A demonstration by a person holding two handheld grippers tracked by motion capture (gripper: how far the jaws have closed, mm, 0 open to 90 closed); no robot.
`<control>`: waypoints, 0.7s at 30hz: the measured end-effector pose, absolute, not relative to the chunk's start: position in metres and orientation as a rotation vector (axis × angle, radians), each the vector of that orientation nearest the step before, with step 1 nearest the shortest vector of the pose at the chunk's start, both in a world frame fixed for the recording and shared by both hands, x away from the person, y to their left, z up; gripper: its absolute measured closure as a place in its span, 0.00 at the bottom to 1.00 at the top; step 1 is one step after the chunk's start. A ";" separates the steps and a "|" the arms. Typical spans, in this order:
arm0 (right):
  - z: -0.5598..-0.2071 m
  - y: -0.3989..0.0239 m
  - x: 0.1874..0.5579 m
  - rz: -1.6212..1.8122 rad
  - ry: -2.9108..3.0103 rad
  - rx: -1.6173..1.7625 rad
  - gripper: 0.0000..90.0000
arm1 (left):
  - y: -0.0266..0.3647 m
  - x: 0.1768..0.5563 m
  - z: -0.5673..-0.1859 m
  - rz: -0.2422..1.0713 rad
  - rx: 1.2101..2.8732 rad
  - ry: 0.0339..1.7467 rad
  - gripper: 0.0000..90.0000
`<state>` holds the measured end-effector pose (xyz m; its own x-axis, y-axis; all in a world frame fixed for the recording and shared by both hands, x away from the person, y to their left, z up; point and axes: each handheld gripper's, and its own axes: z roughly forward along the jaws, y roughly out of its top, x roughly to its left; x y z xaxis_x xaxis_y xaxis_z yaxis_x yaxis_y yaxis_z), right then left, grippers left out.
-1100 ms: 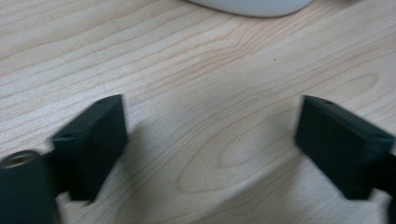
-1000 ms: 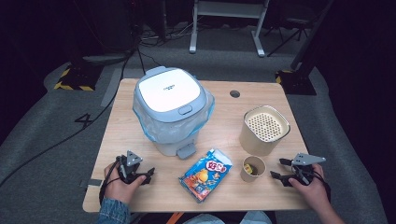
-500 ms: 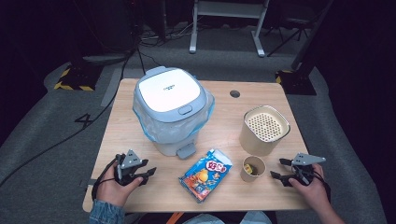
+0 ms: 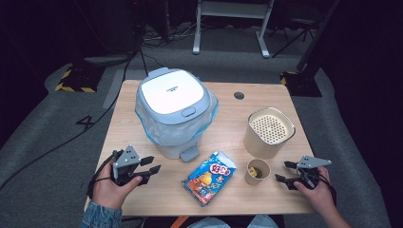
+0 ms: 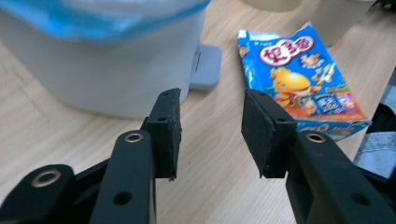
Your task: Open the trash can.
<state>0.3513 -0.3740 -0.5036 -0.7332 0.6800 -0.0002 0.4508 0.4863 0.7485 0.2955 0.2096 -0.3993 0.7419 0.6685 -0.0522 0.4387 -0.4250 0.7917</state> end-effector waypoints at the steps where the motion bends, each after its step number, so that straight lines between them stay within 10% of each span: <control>1: -0.504 -0.374 0.351 1.097 2.439 0.957 0.29 | 0.209 0.296 -0.395 0.349 2.087 0.822 0.69; 21: -0.504 -0.374 0.351 1.097 2.439 0.956 0.29 | 0.195 0.319 -0.324 0.312 1.971 0.655 0.80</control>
